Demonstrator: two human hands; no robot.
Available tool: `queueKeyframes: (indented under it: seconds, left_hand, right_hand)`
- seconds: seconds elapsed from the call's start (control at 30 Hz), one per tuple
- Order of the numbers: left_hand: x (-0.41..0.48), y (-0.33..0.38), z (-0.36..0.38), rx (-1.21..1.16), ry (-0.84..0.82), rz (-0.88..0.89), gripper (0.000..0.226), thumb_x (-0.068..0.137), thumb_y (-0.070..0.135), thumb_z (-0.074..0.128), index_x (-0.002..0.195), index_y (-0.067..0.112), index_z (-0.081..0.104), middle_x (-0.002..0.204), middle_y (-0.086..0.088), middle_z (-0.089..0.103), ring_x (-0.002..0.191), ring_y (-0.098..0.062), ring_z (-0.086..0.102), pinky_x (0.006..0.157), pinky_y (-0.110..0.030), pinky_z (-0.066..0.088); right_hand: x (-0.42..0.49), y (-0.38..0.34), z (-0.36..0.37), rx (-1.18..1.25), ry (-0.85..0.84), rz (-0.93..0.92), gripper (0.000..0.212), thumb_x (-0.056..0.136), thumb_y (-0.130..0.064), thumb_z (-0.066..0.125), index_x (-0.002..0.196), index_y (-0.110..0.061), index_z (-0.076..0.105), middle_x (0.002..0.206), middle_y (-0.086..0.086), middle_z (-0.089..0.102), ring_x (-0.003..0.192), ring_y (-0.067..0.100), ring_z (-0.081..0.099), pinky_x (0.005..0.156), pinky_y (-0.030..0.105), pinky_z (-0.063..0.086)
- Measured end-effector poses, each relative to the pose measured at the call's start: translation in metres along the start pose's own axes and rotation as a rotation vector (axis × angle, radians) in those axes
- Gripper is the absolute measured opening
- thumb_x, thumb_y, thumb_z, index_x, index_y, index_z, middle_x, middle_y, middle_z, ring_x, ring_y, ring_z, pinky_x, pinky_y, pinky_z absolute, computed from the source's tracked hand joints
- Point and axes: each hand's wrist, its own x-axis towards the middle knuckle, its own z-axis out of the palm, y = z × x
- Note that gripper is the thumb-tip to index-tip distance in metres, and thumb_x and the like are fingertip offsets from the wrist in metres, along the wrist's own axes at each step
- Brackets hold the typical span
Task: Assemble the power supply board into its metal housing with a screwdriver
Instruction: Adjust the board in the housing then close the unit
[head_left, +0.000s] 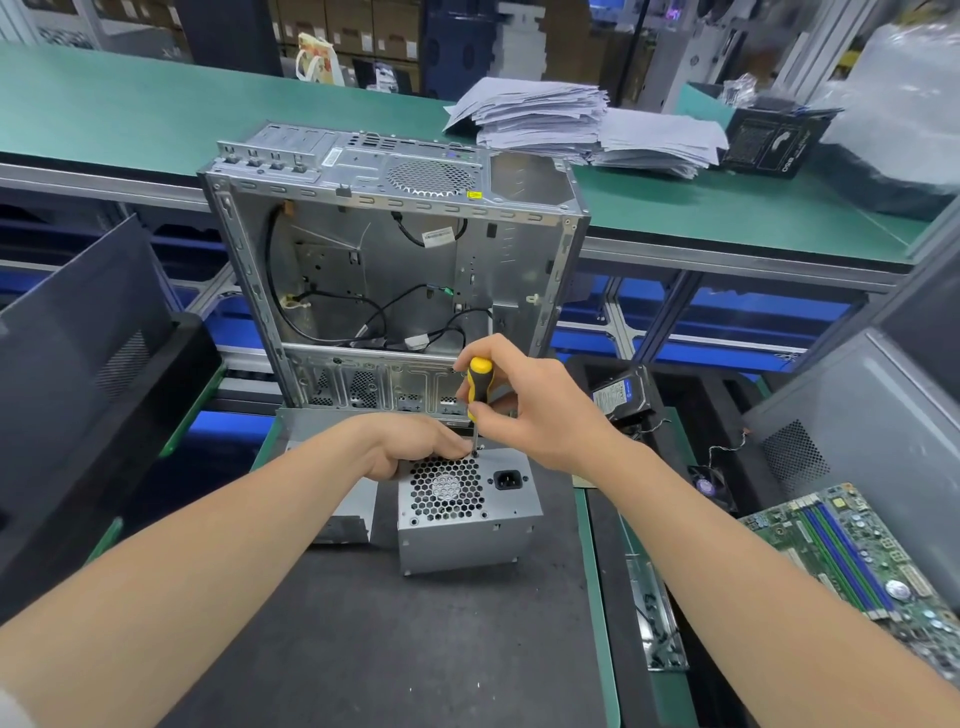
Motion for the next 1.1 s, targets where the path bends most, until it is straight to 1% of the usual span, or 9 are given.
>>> queueKeyframes:
  seconds: [0.3,0.4,0.47,0.53,0.6,0.67,0.83,1.0,1.1]
  left_hand:
    - [0.001,0.000,0.000,0.036,0.007,0.006,0.019,0.100,0.028,0.065,0.117,0.036,0.066,0.162,0.005,0.036,0.152,-0.019,0.024,0.114,-0.039,0.029]
    - [-0.001,0.002,0.002,0.031,0.001,0.000,0.018,0.101,0.030,0.064,0.117,0.038,0.065,0.162,0.005,0.036,0.136,-0.013,0.038,0.099,-0.028,0.037]
    - [0.000,0.000,0.003,0.048,0.007,0.020,0.022,0.101,0.030,0.064,0.122,0.037,0.064,0.163,0.006,0.034,0.142,-0.014,0.034,0.103,-0.030,0.031]
    - [0.001,0.000,0.003,0.053,0.016,0.026,0.025,0.102,0.029,0.062,0.127,0.034,0.063,0.164,0.007,0.033,0.151,-0.017,0.023,0.110,-0.035,0.026]
    - [-0.002,0.001,0.003,0.039,0.016,0.016,0.015,0.102,0.027,0.061,0.111,0.038,0.065,0.161,0.008,0.036,0.146,-0.014,0.027,0.094,-0.028,0.034]
    - [-0.003,0.002,0.003,0.041,0.025,0.019,0.013,0.102,0.027,0.062,0.105,0.039,0.065,0.161,0.008,0.038,0.145,-0.014,0.029,0.085,-0.028,0.037]
    - [0.002,0.000,0.003,0.052,0.036,0.033,0.017,0.103,0.025,0.062,0.117,0.033,0.066,0.162,0.005,0.037,0.151,-0.018,0.025,0.106,-0.035,0.031]
    - [0.001,0.001,0.004,0.044,0.021,0.026,0.010,0.101,0.026,0.065,0.104,0.035,0.067,0.162,0.004,0.037,0.150,-0.019,0.026,0.111,-0.038,0.034]
    - [0.000,0.003,0.003,0.022,0.027,0.001,0.009,0.100,0.027,0.066,0.105,0.035,0.069,0.160,0.004,0.040,0.144,-0.016,0.031,0.087,-0.031,0.042]
  right_hand:
    - [0.021,-0.014,0.003,-0.428,0.064,0.000,0.029,0.092,-0.027,0.069,0.094,-0.029,0.040,0.068,-0.005,0.055,0.065,0.023,0.055,0.055,0.034,0.047]
    - [0.031,-0.017,0.005,-0.492,0.090,0.189,0.025,0.096,-0.031,0.065,0.091,-0.019,0.043,0.070,0.002,0.053,0.069,0.030,0.057,0.052,0.033,0.040]
    - [0.037,-0.019,0.007,-0.541,0.086,0.281,0.030,0.099,-0.035,0.064,0.088,-0.017,0.043,0.073,0.003,0.049,0.073,0.030,0.055,0.051,0.033,0.033]
    - [0.042,-0.025,0.005,-0.574,0.053,0.293,0.037,0.097,-0.044,0.068,0.086,-0.018,0.045,0.075,0.000,0.044,0.070,0.025,0.050,0.051,0.032,0.029]
    - [0.044,-0.028,-0.002,-0.623,-0.019,0.235,0.038,0.095,-0.051,0.070,0.088,-0.017,0.053,0.083,0.001,0.049,0.071,0.023,0.050,0.058,0.032,0.034]
    - [0.046,-0.029,-0.009,-0.607,-0.102,0.203,0.031,0.096,-0.044,0.071,0.090,-0.017,0.057,0.093,0.002,0.057,0.080,0.026,0.058,0.065,0.035,0.041]
    - [0.044,-0.032,-0.016,-0.544,-0.306,0.062,0.013,0.094,-0.018,0.073,0.092,-0.023,0.061,0.089,-0.013,0.050,0.086,0.013,0.054,0.074,0.033,0.050]
    - [0.044,-0.037,-0.026,-0.533,-0.454,-0.067,0.024,0.090,-0.003,0.072,0.095,-0.025,0.062,0.098,-0.011,0.053,0.090,0.009,0.048,0.076,0.024,0.042]
    - [0.045,-0.038,-0.031,-0.570,-0.498,-0.105,0.032,0.086,0.005,0.066,0.090,-0.027,0.059,0.099,-0.007,0.054,0.090,0.012,0.048,0.067,0.016,0.035]
